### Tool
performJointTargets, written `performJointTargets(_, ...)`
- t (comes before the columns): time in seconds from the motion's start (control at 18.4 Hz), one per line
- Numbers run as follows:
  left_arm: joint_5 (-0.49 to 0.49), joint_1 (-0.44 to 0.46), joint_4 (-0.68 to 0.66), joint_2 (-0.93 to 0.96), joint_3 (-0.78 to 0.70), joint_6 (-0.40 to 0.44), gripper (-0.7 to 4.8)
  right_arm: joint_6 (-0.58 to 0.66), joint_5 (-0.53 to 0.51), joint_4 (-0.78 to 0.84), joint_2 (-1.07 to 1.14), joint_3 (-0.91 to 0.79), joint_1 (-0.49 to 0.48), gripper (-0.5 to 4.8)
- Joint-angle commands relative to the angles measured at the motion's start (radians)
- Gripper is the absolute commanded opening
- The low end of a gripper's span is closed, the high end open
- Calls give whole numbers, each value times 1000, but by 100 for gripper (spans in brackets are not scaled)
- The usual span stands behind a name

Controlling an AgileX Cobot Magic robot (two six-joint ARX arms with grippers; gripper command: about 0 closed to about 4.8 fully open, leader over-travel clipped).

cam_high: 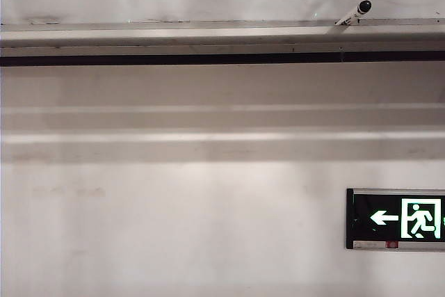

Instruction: Wipe the whiteboard clean using the black magnetic whiteboard eraser attached to the whiteboard.

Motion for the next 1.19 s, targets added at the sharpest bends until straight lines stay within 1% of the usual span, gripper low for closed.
performJointTargets(0.05,10,-1,20,-5,4,-14,-6,3,-126,-92,-4,3,-1,0)
performJointTargets(0.11,10,-1,20,-5,4,-14,-6,4,-183,-125,2,2,-1,0)
performJointTargets(0.16,10,-1,20,-5,4,-14,-6,8,-198,-138,17,2,0,0)
performJointTargets(0.38,9,0,35,-4,4,-14,-6,11,-215,-278,104,2,1,0)
performJointTargets(0.43,9,0,42,-4,4,-14,-6,11,-237,-314,122,2,8,0)
performJointTargets(0.54,10,-1,42,-5,4,-14,-6,12,-266,-349,142,2,16,0)
performJointTargets(0.65,10,0,41,-5,4,-14,-6,15,-260,-369,160,2,28,0)
performJointTargets(0.71,20,0,41,-5,4,-14,-6,16,-221,-357,163,2,28,0)
performJointTargets(0.76,24,0,41,-5,4,-14,-6,15,-151,-307,163,2,32,0)
performJointTargets(0.81,24,0,42,-5,4,-14,-6,14,-14,-193,156,3,32,0)
performJointTargets(0.87,24,0,42,-5,4,-14,-6,5,31,-137,152,3,32,0)
performJointTargets(0.92,24,0,42,-5,4,-14,-6,-3,58,-88,146,3,32,0)
performJointTargets(1.03,23,0,43,-5,4,-14,-6,-74,113,13,143,3,32,0)
performJointTargets(1.19,21,0,45,-4,4,-14,-6,-167,135,89,143,3,32,0)
